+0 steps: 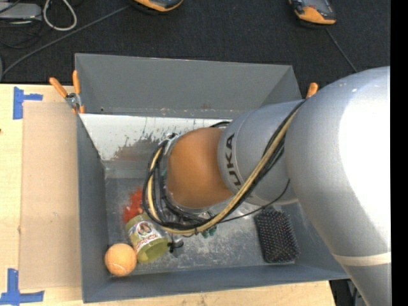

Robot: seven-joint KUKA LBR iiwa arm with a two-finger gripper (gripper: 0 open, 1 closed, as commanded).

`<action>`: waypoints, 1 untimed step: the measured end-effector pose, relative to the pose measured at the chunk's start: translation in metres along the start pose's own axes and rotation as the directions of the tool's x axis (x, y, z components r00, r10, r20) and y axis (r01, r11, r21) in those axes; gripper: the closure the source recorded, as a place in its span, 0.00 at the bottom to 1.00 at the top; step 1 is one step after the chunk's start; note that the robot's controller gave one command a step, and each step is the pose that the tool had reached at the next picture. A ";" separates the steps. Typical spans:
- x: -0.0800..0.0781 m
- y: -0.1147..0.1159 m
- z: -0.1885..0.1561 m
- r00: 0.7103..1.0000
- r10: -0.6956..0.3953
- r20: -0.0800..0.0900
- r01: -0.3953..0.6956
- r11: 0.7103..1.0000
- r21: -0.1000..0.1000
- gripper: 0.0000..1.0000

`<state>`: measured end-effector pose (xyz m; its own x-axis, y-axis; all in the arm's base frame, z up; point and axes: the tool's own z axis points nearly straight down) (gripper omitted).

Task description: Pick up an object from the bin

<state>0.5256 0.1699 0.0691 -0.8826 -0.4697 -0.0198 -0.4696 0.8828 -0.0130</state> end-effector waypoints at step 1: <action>-0.022 0.004 -0.001 0.966 -0.259 0.001 0.259 0.966 -0.002 1.00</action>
Offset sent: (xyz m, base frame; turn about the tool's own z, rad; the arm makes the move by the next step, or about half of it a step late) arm 0.0149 0.0300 0.0009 -0.0416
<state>0.5425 0.1839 0.0707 -0.7311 -0.6820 -0.0171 -0.6818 0.7313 -0.0159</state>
